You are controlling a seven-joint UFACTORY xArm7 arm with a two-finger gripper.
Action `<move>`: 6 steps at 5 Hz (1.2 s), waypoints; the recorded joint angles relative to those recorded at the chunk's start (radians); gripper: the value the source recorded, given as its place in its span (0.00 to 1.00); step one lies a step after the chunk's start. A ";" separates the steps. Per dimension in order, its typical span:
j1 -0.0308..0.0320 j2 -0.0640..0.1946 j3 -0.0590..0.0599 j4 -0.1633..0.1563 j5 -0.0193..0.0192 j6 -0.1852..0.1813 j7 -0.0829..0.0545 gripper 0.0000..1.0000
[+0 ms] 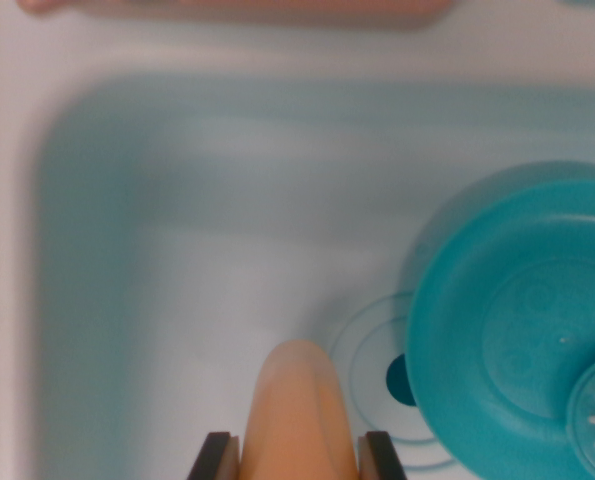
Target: Pick detergent from the sink
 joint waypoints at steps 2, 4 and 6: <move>0.0001 -0.009 0.000 0.021 -0.0008 0.030 0.001 1.00; 0.0002 -0.019 0.000 0.045 -0.0016 0.064 0.002 1.00; 0.0003 -0.030 0.000 0.071 -0.0025 0.101 0.002 1.00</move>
